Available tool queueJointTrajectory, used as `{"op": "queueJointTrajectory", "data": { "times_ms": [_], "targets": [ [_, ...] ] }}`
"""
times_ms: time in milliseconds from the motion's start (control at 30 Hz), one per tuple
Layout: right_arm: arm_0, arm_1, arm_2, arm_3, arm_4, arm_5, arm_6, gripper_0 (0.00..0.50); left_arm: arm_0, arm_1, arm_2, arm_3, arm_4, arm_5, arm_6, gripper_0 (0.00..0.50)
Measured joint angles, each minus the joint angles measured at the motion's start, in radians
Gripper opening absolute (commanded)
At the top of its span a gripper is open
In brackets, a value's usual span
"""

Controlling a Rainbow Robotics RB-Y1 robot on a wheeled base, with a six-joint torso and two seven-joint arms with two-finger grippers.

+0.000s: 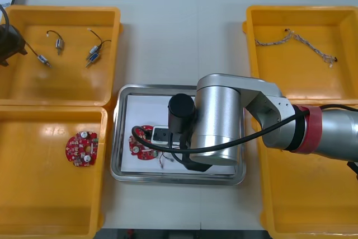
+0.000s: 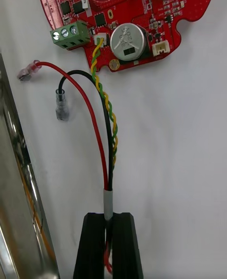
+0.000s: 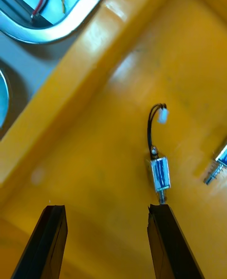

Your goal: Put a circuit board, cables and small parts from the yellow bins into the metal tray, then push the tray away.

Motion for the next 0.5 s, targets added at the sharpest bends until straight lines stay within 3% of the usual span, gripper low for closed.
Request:
{"op": "queueJointTrajectory", "data": {
  "times_ms": [33,100,133,167,233,500],
  "targets": [
    [0.002,-0.001,0.000,0.001,0.000,-0.005,0.000,0.175,-0.010,-0.002,0.000,0.017,-0.004,-0.002,0.000,0.500],
    [0.007,-0.003,0.000,0.001,0.000,-0.017,0.000,0.175,-0.028,-0.009,0.000,0.046,-0.017,-0.003,0.000,0.500],
    [0.010,-0.004,0.000,0.001,0.000,-0.023,0.000,0.373,-0.037,-0.014,0.000,0.055,-0.023,-0.003,0.000,0.500],
    [0.013,-0.006,0.000,0.001,0.000,-0.028,0.000,0.438,-0.044,-0.020,0.000,0.062,-0.030,-0.004,0.000,0.500],
    [0.020,-0.008,0.000,0.002,0.001,-0.039,0.000,0.500,-0.058,-0.032,0.000,0.070,-0.051,-0.004,0.000,0.500],
    [0.028,-0.018,-0.002,-0.022,0.018,-0.037,-0.007,0.500,-0.074,-0.108,0.002,0.079,-0.174,-0.038,0.000,0.500]
  ]
}}
